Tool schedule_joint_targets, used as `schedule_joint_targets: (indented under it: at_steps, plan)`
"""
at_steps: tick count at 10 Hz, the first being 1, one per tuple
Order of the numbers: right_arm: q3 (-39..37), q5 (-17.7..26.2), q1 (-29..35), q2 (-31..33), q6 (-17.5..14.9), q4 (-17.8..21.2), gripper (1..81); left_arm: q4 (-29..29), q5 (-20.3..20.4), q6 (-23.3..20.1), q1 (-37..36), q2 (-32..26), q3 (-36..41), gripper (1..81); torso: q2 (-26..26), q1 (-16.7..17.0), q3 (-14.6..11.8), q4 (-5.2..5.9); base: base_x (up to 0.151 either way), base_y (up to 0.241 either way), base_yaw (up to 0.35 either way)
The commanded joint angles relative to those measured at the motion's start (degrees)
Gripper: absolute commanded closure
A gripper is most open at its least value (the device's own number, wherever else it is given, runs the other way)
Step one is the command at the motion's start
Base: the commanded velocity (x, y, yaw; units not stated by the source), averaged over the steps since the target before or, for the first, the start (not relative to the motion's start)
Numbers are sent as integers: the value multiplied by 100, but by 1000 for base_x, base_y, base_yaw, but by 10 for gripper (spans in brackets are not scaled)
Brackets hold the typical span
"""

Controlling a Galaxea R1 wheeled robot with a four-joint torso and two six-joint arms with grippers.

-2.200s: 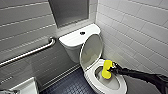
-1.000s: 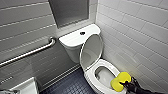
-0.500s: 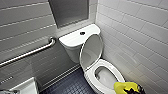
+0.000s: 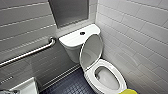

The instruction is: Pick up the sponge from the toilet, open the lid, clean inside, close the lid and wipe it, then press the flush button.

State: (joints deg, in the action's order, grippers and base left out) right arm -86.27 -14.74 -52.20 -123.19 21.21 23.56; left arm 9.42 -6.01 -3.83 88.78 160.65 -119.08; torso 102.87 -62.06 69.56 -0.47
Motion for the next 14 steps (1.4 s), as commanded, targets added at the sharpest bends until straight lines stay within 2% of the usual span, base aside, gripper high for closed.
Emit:
schedule_joint_targets:
  at_steps: [1, 4, 7, 14]
  plan:
    - [314, 866, 406, 239, -73, -185, 811, 24, -524, -48, 170, 12, 165, 10, 0, 0, 0, 0, 0, 0, 0]
    - [542, 1667, 1293, 301, -65, -335, 811, 16, -524, -48, 170, -23, 165, 10, 0, 0, 0, 0, 0, 0, 0]
    - [227, 2659, 2384, -58, -12, -326, 811, -37, -515, -48, 179, -102, 165, 10, 0, 0, 0, 0, 0, 0, 0]
    - [-1443, 3609, 3561, -1781, 15, -353, 811, -55, -507, -39, 179, -111, 166, 10, 0, 0, 0, 0, 0, 0, 0]
